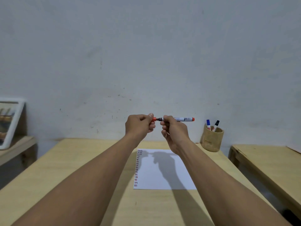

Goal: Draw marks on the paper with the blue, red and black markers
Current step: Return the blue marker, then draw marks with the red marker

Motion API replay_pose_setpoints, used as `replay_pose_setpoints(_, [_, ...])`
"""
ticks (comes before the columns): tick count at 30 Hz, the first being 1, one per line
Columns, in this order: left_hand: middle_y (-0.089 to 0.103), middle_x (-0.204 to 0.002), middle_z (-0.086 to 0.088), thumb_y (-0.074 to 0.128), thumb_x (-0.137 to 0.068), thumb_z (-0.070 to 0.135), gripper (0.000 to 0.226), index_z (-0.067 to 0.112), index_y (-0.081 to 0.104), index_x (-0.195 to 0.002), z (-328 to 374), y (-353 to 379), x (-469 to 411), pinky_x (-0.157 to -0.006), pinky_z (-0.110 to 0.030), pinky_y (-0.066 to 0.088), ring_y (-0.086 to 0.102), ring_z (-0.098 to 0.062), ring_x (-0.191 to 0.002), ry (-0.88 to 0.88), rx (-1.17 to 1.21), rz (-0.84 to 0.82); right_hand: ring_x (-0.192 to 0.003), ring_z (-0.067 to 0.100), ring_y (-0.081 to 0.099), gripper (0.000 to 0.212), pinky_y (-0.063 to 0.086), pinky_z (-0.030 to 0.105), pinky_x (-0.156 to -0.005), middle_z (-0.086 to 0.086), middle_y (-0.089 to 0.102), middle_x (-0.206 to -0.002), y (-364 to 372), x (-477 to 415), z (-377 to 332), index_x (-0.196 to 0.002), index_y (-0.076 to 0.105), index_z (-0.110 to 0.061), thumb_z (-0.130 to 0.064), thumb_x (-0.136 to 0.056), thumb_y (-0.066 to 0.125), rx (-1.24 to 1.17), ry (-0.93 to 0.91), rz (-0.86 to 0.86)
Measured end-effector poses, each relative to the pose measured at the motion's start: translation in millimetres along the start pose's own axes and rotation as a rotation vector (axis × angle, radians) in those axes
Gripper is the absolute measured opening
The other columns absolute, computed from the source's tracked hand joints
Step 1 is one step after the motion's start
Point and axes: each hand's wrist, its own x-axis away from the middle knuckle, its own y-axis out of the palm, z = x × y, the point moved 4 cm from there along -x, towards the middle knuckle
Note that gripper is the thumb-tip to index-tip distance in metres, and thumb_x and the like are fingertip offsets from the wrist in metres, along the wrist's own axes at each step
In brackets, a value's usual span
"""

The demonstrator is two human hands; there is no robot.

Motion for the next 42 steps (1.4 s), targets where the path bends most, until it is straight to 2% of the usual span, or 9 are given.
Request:
replay_pose_setpoints(12, [0.07, -0.086, -0.008, 0.066, -0.087, 0.006, 0.008, 0.007, 0.073, -0.089, -83.8, -53.6, -11.3, -0.047, -0.018, 0.043, 0.06, -0.01, -0.061, 0.015, -0.737, -0.024, -0.056, 0.012, 0.056, 0.018, 0.048, 0.024, -0.05, 0.004, 0.065, -0.074, -6.0, -20.3, 66.4, -0.096, 0.07, -0.003, -0.018, -0.088, 0.063, 0.412, -0.046, -0.028])
replay_pose_setpoints(16, [0.066, -0.074, -0.011, 0.063, -0.085, 0.002, 0.027, 0.02, 0.047, -0.073, -108.0, -54.0, -8.2, -0.07, -0.033, 0.061, 0.064, -0.012, -0.057, 0.01, -0.852, -0.05, -0.064, 0.015, 0.062, 0.022, 0.052, 0.028, -0.056, 0.007, 0.07, -0.082, -8.6, -32.3, 89.2, -0.101, 0.069, 0.0, -0.017, -0.09, 0.061, 0.521, -0.044, -0.026])
replay_pose_setpoints(19, [0.054, -0.073, -0.005, 0.067, -0.084, 0.015, 0.031, 0.015, 0.036, -0.08, -119.3, -54.7, -9.8, -0.067, -0.03, 0.043, 0.048, -0.029, -0.069, 0.039, -0.953, -0.051, -0.06, 0.015, 0.062, 0.025, 0.051, 0.026, -0.053, 0.006, 0.07, -0.077, -9.8, -42.1, 101.7, -0.101, 0.069, 0.002, -0.018, -0.089, 0.064, 0.597, -0.058, -0.019])
replay_pose_setpoints(20, [0.06, -0.078, -0.006, 0.067, -0.086, 0.02, 0.017, 0.03, 0.056, -0.079, -117.7, -54.7, -7.7, -0.071, -0.031, 0.045, 0.052, -0.033, -0.075, 0.046, -0.955, -0.066, -0.059, 0.014, 0.062, 0.025, 0.051, 0.025, -0.052, 0.006, 0.07, -0.075, -9.2, -44.4, 105.1, -0.099, 0.07, 0.002, -0.02, -0.088, 0.065, 0.632, -0.07, -0.017])
replay_pose_setpoints(21, [0.07, -0.087, -0.009, 0.066, -0.088, 0.025, 0.023, 0.017, 0.077, -0.107, -119.7, -55.3, -8.1, -0.078, -0.033, 0.051, 0.061, -0.037, -0.086, 0.06, -0.95, -0.063, -0.058, 0.014, 0.062, 0.025, 0.051, 0.024, -0.052, 0.005, 0.069, -0.073, -8.2, -46.5, 108.6, -0.097, 0.071, 0.001, -0.02, -0.087, 0.065, 0.667, -0.083, -0.012])
replay_pose_setpoints(23, [0.077, -0.105, -0.005, 0.058, -0.096, 0.037, 0.042, 0.016, 0.063, -0.132, -118.1, -58.5, -4.1, -0.089, -0.039, 0.053, 0.065, -0.034, -0.109, 0.08, -0.949, -0.033, -0.057, 0.015, 0.062, 0.023, 0.052, 0.026, -0.051, 0.006, 0.07, -0.072, -4.8, -49.9, 115.3, -0.094, 0.07, -0.001, -0.02, -0.083, 0.065, 0.713, -0.106, 0.0])
replay_pose_setpoints(31, [0.034, -0.16, -0.014, 0.022, -0.104, 0.036, 0.054, 0.022, 0.033, -0.155, -150.3, -81.3, 2.9, -0.121, -0.054, 0.017, 0.022, -0.033, -0.152, -0.06, -1.292, -0.189, -0.073, 0.021, 0.071, 0.029, 0.049, 0.03, -0.062, 0.006, 0.075, -0.076, -2.0, -58.6, 138.1, -0.089, 0.069, -0.004, -0.033, -0.084, 0.07, 0.854, -0.147, 0.001])
replay_pose_setpoints(34, [0.008, -0.169, -0.014, 0.018, -0.105, 0.038, 0.057, 0.026, 0.016, -0.161, -152.9, -77.2, 0.8, -0.123, -0.056, 0.003, 0.002, -0.032, -0.156, -0.084, -1.337, -0.277, -0.073, 0.023, 0.071, 0.032, 0.051, 0.032, -0.064, 0.009, 0.076, -0.08, -3.8, -60.7, 139.8, -0.092, 0.069, -0.006, -0.036, -0.082, 0.072, 0.863, -0.142, -0.009])
replay_pose_setpoints(42, [0.008, -0.169, -0.014, 0.018, -0.104, 0.039, 0.058, 0.027, 0.016, -0.161, -154.1, -78.3, 0.8, -0.123, -0.056, 0.003, 0.003, -0.032, -0.156, -0.066, -1.352, -0.255, -0.059, 0.015, 0.063, 0.024, 0.045, 0.027, -0.058, 0.001, 0.069, -0.066, -3.8, -59.3, 138.9, -0.081, 0.065, -0.01, -0.033, -0.084, 0.071, 0.906, -0.158, -0.02])
